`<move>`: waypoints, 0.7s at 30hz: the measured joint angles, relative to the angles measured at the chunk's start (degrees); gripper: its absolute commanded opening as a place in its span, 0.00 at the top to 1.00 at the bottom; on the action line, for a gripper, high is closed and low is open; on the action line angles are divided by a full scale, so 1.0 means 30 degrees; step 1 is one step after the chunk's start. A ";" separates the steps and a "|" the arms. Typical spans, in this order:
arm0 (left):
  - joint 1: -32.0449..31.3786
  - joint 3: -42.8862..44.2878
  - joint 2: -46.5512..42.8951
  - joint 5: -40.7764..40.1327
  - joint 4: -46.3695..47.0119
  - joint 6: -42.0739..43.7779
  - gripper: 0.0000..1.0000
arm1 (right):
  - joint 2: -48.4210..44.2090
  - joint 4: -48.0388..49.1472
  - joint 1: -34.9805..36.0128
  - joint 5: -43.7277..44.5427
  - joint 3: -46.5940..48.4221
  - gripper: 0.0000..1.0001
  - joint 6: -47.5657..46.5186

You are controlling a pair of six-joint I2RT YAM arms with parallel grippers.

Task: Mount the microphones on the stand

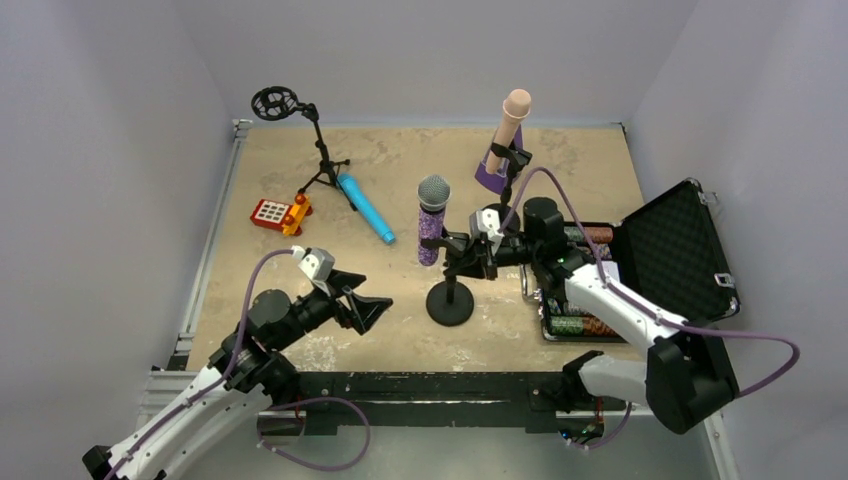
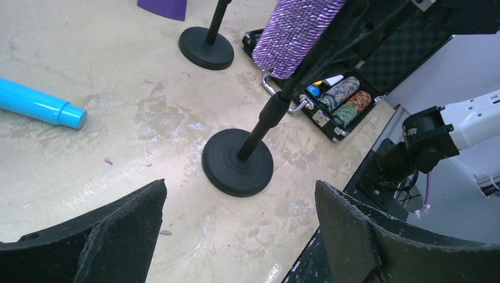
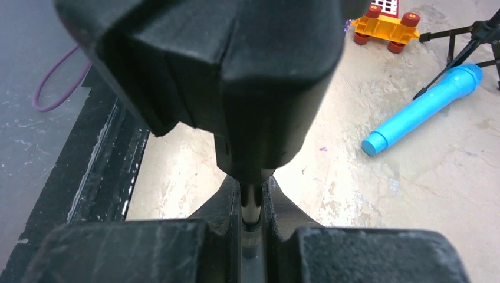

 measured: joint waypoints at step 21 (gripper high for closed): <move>0.0000 0.3679 -0.2492 -0.2004 -0.5792 0.2973 0.01 | 1.3420 -0.2419 0.0743 0.6594 1.7580 1.00 0.0801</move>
